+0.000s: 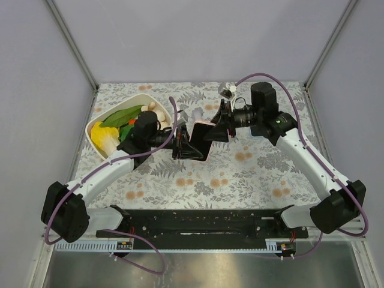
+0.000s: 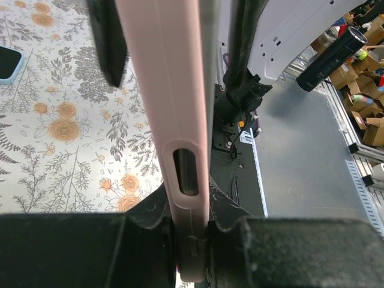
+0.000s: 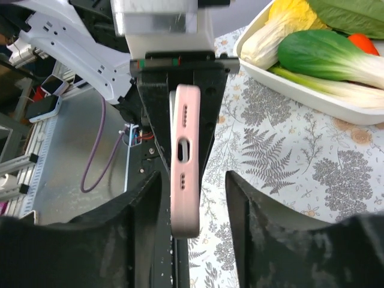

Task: Take the phone out of the phone case
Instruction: Remove the phone case from the phone.

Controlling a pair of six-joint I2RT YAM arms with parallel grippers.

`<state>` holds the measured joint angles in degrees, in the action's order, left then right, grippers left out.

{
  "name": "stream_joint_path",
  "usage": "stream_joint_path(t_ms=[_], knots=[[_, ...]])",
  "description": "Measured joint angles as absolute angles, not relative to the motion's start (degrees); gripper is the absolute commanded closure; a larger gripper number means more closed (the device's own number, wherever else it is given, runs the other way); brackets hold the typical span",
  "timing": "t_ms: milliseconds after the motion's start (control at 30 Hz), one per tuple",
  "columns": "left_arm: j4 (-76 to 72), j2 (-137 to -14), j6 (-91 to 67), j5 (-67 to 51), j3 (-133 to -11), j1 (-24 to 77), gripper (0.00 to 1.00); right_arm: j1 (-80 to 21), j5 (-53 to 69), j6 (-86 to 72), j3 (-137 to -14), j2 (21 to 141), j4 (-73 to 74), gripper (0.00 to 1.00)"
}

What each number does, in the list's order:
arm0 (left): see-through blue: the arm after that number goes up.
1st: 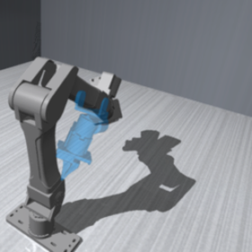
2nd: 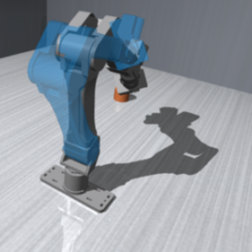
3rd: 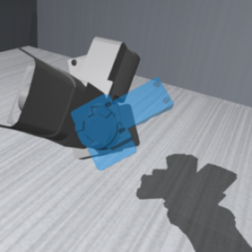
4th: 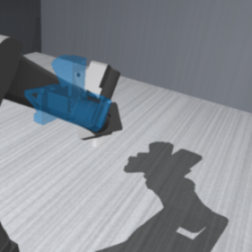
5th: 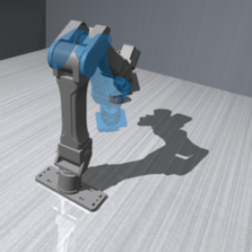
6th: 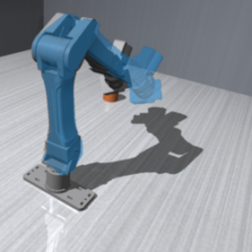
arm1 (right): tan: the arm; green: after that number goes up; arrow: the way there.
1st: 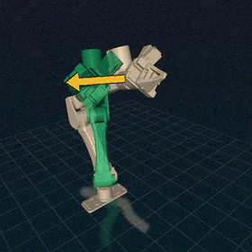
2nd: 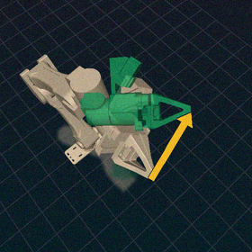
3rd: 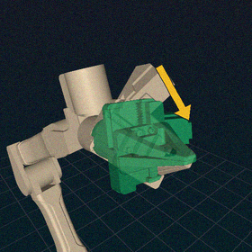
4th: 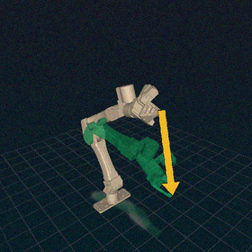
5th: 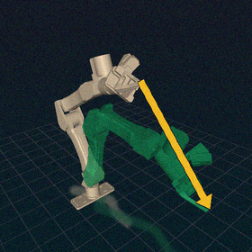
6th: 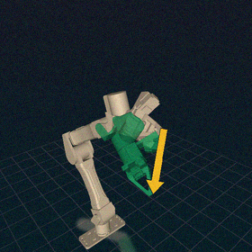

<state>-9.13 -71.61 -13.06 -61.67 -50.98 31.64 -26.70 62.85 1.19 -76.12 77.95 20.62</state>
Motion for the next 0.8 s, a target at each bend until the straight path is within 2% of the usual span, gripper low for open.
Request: stream_joint_path(t_ms=[200, 367, 600, 700, 800], knots=[[-9.78, -70.54, -13.02, -61.82, -50.0, 31.57, 1.0, -26.79, 59.64, -2.07, -74.5, 75.68, 15.4, 0.34], [-14.24, -69.97, -14.63, -62.63, -49.93, 29.04, 1.0, -26.0, 58.87, -7.86, -73.36, 74.52, 10.24, 0.36], [-22.06, -69.45, -18.35, -64.64, -48.42, 27.79, 1.0, -23.46, 63.02, -21.71, -71.99, 75.02, -5.37, 0.4], [-25.61, -69.3, -20.38, -65.58, -46.72, 27.81, 1.0, -23.46, 64.93, -25.98, -71.96, 75.48, -10.55, 0.44], [-27.22, -69.3, -21.71, -65.82, -45.71, 27.79, 1.0, -23.46, 66.81, -30.15, -71.9, 76.4, -15.7, 0.55]])
